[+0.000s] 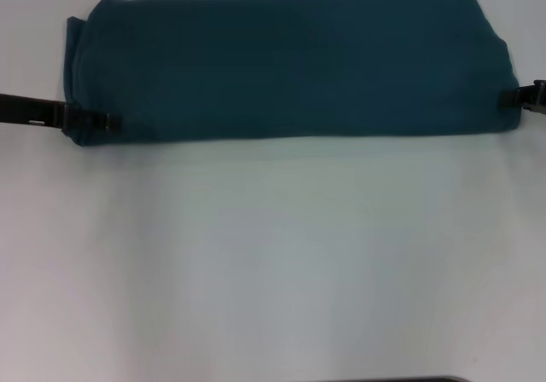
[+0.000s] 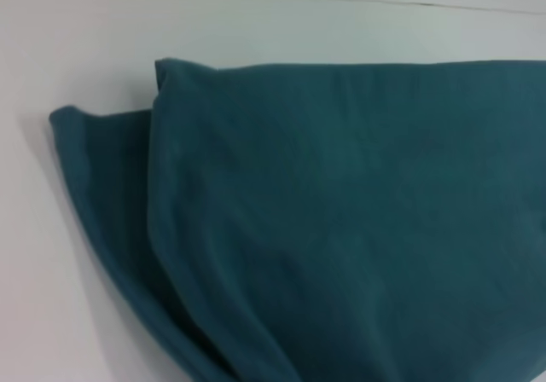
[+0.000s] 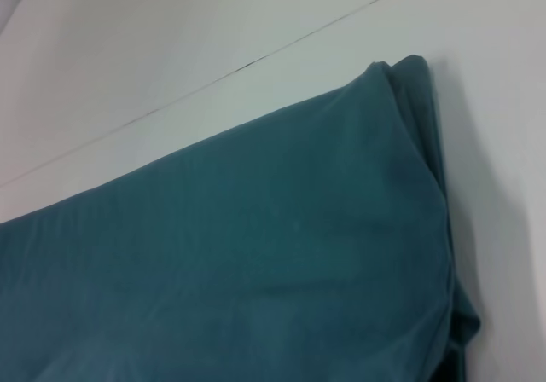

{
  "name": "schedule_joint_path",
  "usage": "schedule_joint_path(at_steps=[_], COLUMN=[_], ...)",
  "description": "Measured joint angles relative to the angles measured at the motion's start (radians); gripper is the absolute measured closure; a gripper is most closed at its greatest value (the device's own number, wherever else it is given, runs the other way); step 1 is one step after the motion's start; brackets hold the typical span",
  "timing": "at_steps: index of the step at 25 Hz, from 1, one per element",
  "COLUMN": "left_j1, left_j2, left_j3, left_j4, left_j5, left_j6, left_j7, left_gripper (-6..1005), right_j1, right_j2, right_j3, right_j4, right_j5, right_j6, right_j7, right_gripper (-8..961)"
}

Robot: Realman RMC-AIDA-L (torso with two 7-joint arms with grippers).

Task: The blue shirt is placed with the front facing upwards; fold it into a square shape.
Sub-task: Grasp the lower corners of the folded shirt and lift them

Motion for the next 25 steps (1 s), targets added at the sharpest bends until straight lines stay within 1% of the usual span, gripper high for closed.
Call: schedule_joint_path(at_steps=[9, 20, 25], left_j1=[-0.015, -0.008, -0.002], left_j2=[-0.001, -0.008, -0.003], left_j3=[0.0, 0.0, 0.0], left_j4=[0.009, 0.012, 0.013], left_j5=[0.001, 0.025, 0.026], left_j6=[-0.013, -0.007, -0.007], left_j7=[0.009, 0.011, 0.012], left_gripper=[107, 135, 148], right_j1=[0.0, 0.0, 0.0], right_j2=[-0.001, -0.001, -0.001], right_j3=[-0.002, -0.002, -0.002], right_j4=[0.0, 0.0, 0.0], right_j5=[-0.001, -0.002, -0.002], right_j6=[0.0, -0.001, -0.002], right_j7=[0.005, 0.005, 0.005], right_gripper=[939, 940, 940])
